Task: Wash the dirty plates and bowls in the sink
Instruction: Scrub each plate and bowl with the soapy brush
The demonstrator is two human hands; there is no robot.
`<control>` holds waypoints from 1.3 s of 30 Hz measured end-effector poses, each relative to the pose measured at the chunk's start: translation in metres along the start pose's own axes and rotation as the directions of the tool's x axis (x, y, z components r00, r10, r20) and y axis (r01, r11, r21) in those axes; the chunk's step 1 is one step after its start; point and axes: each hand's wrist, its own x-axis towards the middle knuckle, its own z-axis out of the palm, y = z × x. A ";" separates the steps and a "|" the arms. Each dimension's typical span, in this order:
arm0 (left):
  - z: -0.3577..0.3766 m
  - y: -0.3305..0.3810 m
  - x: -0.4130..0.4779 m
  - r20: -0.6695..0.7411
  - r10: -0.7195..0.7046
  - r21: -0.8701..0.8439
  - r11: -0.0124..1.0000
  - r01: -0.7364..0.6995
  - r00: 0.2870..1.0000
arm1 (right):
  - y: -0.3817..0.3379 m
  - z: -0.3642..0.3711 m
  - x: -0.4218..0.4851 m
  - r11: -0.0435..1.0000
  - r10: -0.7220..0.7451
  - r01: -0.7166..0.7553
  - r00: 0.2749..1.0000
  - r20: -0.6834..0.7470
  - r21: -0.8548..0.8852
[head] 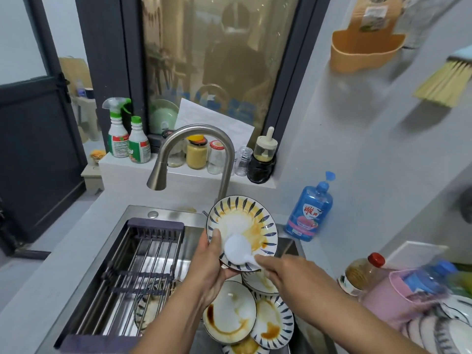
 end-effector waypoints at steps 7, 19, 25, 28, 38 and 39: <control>-0.008 -0.006 -0.005 0.071 -0.028 0.024 0.999 0.026 0.997 | 0.032 -0.014 0.011 0.979 0.181 -0.189 0.978 -0.100 -0.079; -0.017 -0.017 0.003 0.063 -0.101 -0.020 0.995 0.102 0.993 | 0.000 0.003 0.012 0.983 -0.042 0.035 0.999 0.032 0.178; -0.018 -0.003 0.003 0.081 -0.039 -0.015 0.999 0.040 0.996 | 0.027 -0.009 0.010 0.994 0.052 -0.055 0.998 -0.037 -0.092; -0.012 -0.004 -0.001 0.126 -0.009 0.076 0.997 -0.001 0.992 | 0.034 -0.013 0.027 0.993 0.112 -0.114 0.991 -0.068 -0.035; -0.012 -0.012 -0.002 0.107 -0.034 0.130 0.991 0.020 0.994 | 0.021 -0.016 0.043 0.968 0.019 -0.031 0.999 -0.051 -0.248; -0.013 -0.009 0.000 0.096 -0.023 0.107 0.994 0.013 0.995 | 0.025 -0.015 0.042 0.960 0.051 -0.068 0.996 -0.068 -0.273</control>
